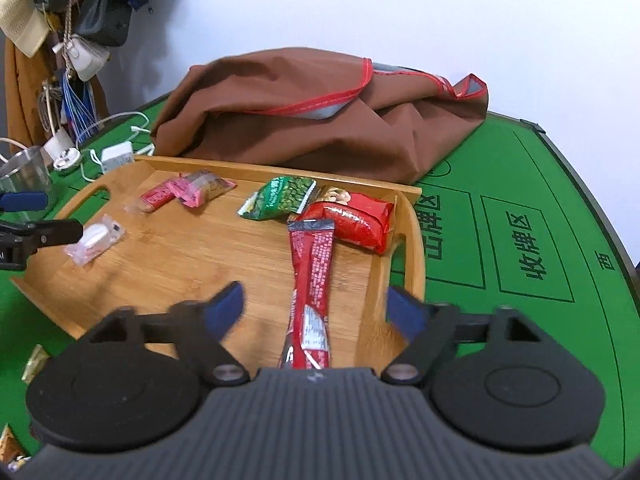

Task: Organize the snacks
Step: 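Open both tools to drop the packets into the tray, then grasp the red wrapped cake with the left tool while the right tool grasps the clear jelly cup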

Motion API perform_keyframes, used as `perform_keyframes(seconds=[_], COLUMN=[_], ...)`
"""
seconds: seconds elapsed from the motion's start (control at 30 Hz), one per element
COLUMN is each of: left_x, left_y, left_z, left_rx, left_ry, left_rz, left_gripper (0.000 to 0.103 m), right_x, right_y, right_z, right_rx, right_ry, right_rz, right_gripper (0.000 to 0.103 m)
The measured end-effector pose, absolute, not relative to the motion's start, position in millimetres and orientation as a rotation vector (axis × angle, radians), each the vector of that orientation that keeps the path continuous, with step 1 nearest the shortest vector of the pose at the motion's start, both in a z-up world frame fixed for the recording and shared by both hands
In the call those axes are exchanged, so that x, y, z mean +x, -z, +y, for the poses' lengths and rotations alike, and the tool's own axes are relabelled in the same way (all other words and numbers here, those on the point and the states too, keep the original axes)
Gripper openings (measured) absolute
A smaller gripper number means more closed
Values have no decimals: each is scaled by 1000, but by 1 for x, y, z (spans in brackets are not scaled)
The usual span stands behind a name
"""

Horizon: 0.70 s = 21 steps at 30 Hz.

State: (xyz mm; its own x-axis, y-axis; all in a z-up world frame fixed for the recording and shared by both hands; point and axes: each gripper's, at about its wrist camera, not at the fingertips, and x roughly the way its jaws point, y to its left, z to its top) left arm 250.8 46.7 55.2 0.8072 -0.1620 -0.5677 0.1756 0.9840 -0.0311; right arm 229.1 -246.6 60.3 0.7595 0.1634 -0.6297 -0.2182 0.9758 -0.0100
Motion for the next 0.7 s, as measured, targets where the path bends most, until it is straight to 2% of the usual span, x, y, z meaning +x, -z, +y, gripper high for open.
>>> perform_keyframes(seconds=[0.1, 0.2, 0.7], left_x=[240, 228, 158], left_y=[-58, -60, -60], left_z=[49, 51, 36], left_rx=[10, 12, 72], left_ry=[166, 168, 292], left_rz=[608, 609, 575], left_gripper=[103, 103, 103], right_x=[215, 201, 150], right_y=[-64, -66, -59], right_z=[-245, -244, -247], right_rx=[-109, -118, -72], right_ry=[-218, -227, -264], right_rz=[653, 641, 654], right_gripper=[95, 103, 103])
